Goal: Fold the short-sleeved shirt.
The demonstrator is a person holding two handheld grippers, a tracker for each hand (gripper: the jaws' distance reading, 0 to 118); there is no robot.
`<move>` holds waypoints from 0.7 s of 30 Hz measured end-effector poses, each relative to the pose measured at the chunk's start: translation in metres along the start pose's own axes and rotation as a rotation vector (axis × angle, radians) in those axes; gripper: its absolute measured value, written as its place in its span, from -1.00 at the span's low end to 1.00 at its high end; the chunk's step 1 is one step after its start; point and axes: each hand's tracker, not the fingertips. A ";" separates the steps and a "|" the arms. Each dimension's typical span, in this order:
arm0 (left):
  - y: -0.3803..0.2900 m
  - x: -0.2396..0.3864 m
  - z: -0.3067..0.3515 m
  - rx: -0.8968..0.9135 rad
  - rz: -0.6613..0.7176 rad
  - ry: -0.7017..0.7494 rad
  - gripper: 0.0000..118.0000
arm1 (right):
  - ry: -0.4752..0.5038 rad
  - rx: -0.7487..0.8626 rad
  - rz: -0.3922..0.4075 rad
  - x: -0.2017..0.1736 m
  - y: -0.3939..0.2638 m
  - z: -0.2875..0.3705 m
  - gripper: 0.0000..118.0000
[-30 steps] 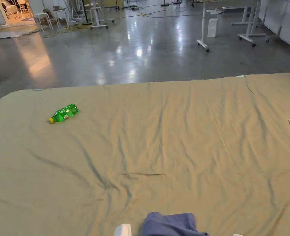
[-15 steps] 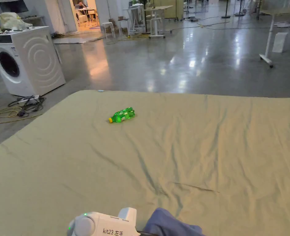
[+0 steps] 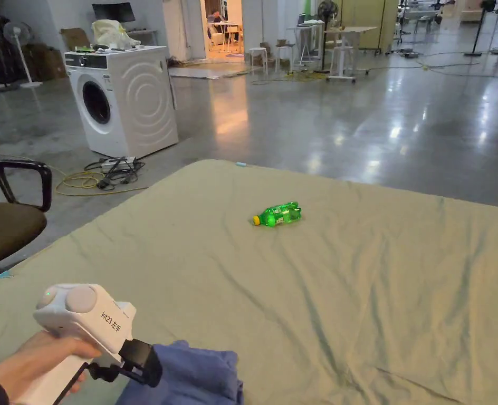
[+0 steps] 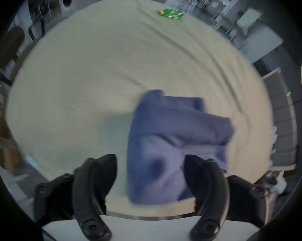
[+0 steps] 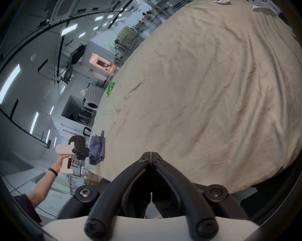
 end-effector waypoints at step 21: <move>-0.177 0.247 0.189 1.050 -0.422 -0.080 0.29 | -0.123 0.536 0.490 -0.078 0.048 0.121 -1.00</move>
